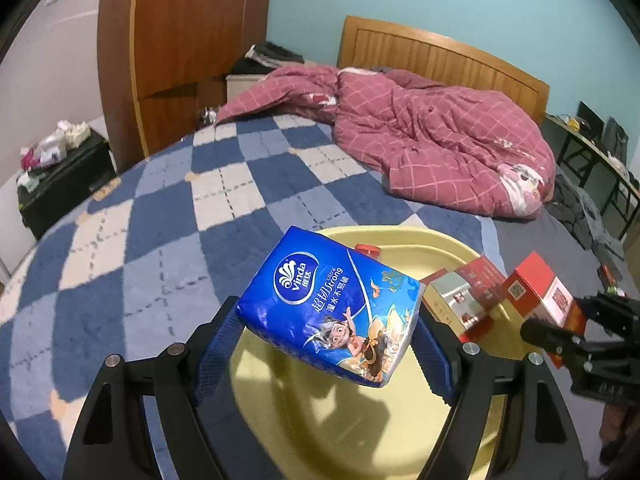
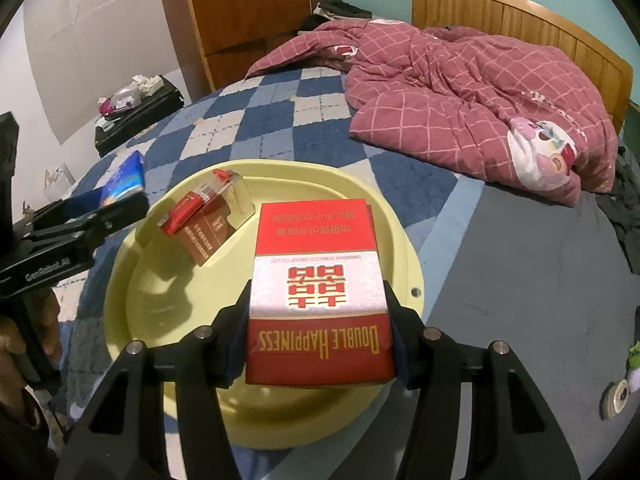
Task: Organize objects
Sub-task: 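Open both tools to release the tissue pack and Double Happiness pack into the tray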
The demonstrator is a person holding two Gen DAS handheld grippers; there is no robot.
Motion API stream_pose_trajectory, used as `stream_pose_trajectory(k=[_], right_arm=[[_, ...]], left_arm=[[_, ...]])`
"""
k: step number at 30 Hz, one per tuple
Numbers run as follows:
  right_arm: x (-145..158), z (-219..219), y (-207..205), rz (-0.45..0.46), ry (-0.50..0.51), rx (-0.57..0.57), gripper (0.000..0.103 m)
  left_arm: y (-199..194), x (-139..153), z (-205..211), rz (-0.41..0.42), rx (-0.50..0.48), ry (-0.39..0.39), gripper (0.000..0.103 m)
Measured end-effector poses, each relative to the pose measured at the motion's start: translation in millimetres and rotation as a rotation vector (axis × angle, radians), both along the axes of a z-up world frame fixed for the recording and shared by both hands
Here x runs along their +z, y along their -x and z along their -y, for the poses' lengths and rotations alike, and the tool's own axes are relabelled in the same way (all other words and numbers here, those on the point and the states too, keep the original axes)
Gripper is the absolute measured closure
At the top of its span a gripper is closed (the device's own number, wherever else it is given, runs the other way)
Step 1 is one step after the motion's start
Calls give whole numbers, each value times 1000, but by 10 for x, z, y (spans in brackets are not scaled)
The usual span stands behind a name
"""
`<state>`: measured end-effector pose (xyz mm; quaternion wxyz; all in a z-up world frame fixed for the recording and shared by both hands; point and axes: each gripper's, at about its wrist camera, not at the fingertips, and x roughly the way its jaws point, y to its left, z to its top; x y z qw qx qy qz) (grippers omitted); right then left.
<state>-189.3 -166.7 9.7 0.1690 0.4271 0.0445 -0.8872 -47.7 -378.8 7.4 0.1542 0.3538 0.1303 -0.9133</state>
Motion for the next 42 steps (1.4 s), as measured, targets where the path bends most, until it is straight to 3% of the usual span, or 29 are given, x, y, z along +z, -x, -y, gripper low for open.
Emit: stream_pose_trajectory(k=[19,22,42], right_arm=[[-199,234,424,0,-60,53,46],[-213,305,436,-9,-95,62,46],[-231,394,409,-25,-131,67,45]], left_arm=[[559,-532,-12,117,-127,-57,25],[583,-536,51,110,-120,-79,30],[644,-592,0,142,-107,-55,27]])
